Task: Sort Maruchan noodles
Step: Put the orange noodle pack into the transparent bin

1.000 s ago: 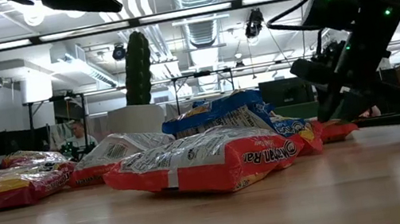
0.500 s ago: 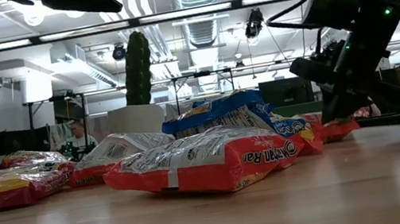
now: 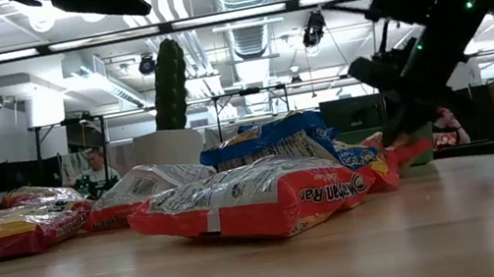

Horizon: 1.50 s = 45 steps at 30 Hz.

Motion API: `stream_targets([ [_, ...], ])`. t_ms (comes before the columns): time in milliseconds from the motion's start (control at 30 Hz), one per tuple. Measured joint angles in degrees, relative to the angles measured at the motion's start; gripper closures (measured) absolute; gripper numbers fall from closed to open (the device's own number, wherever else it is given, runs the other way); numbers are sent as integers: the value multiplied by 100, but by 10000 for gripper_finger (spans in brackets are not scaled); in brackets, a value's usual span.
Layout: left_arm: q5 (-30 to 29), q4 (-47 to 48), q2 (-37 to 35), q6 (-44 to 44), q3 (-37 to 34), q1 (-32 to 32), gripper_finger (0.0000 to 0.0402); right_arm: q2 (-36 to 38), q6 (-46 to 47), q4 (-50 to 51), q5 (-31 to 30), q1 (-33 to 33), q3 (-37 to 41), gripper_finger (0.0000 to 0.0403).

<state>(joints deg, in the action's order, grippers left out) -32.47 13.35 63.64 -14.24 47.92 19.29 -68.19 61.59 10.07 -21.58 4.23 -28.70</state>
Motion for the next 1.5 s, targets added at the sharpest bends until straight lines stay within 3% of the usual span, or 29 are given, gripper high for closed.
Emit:
stream_targets([
  [500, 0, 19, 0, 37, 0, 0, 357, 272, -261, -542, -1865, -994, -292, 394],
  [733, 0, 19, 0, 37, 0, 0, 357, 272, -911, -1145, -2685, -1287, -292, 394],
  [1233, 1, 18, 0, 39, 0, 0, 357, 281, -1786, -2062, -2538, -1301, -292, 394],
  [1500, 2, 15, 0, 38, 0, 0, 357, 344, -2262, -2753, -1634, -1298, -292, 394],
])
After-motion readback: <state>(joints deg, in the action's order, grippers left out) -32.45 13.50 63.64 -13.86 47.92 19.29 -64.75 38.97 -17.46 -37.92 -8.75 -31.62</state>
